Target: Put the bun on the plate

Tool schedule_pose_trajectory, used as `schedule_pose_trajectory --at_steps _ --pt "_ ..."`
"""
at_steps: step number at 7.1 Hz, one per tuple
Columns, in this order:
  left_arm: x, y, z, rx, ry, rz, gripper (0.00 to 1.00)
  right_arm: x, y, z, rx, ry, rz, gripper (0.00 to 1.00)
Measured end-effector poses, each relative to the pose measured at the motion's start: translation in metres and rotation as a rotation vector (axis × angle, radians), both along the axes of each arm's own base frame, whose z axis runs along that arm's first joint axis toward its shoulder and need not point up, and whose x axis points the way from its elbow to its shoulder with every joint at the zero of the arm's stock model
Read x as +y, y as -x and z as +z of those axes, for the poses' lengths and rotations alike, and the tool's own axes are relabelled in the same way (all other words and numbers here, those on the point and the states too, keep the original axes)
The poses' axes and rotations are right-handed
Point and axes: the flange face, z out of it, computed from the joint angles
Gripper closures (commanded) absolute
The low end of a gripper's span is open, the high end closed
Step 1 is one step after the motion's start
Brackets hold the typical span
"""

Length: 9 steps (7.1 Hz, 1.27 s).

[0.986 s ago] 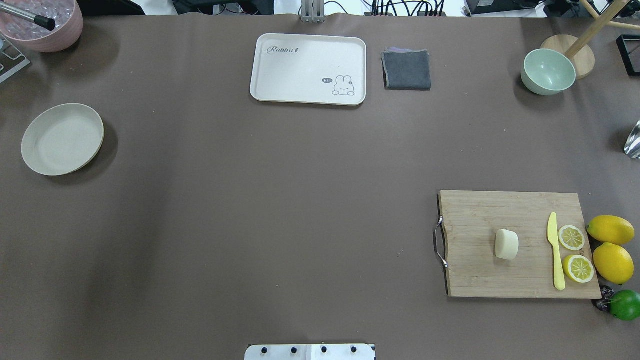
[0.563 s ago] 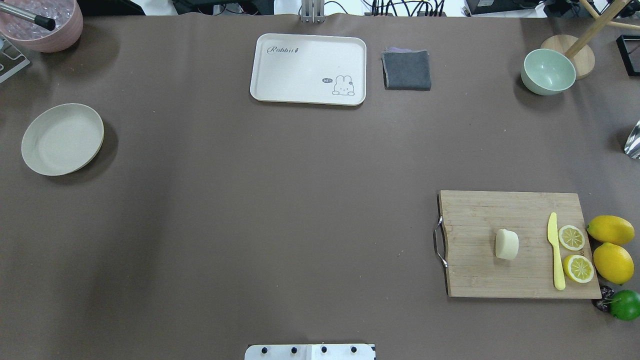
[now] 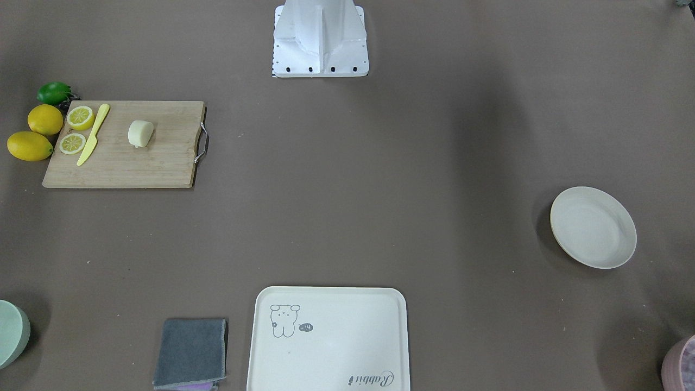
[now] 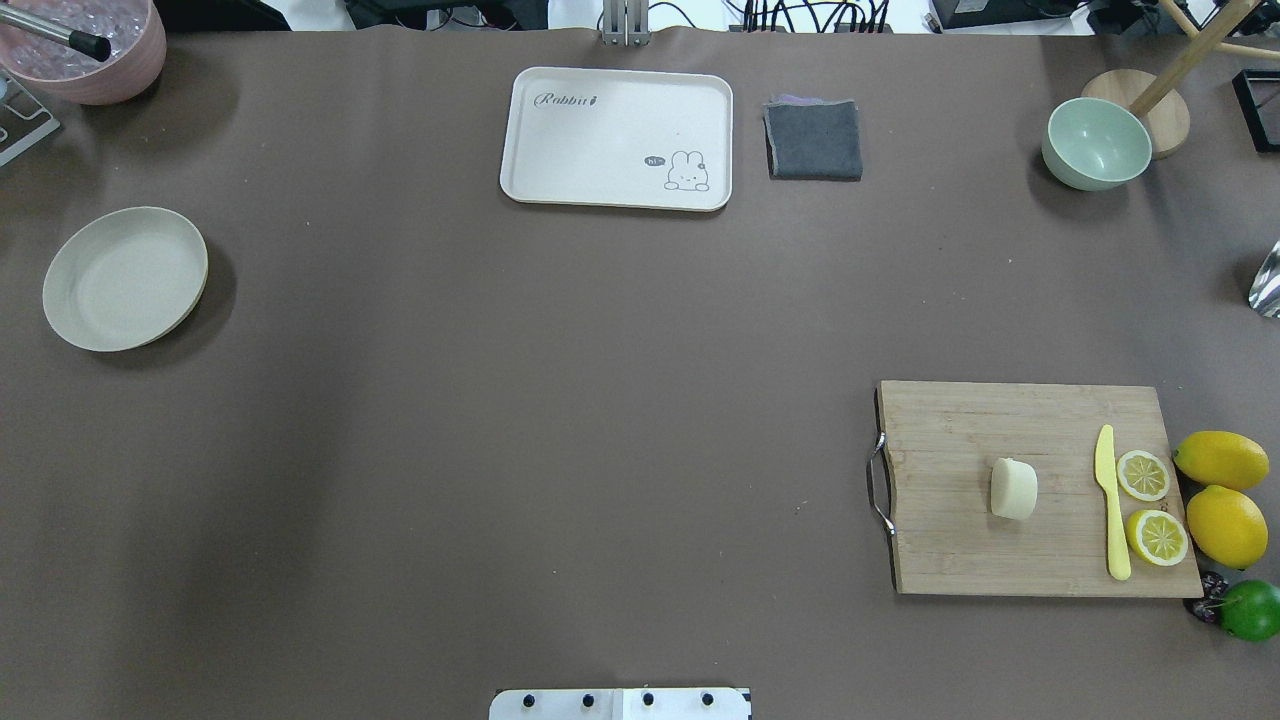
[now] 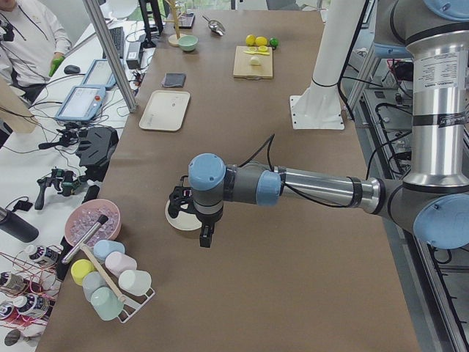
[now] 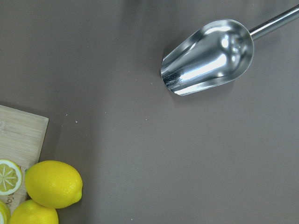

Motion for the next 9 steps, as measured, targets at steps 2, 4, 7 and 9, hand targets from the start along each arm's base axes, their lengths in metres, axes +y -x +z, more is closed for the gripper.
schedule_pose_trajectory --at_steps 2,4,7,9 --pt "-0.003 0.0 -0.008 0.0 -0.017 0.0 0.02 -0.003 -0.002 -0.014 0.001 -0.032 0.006 0.0" --pt "-0.007 0.0 -0.018 0.001 -0.055 -0.002 0.02 -0.009 -0.005 -0.034 -0.003 -0.119 0.01 0.0" --pt "-0.013 0.003 -0.034 0.002 -0.153 -0.008 0.02 -0.017 -0.021 -0.056 -0.002 -0.254 0.07 0.0" --pt "-0.039 0.006 -0.046 -0.025 -0.215 -0.019 0.02 -0.016 -0.028 -0.058 -0.027 -0.231 0.126 0.0"
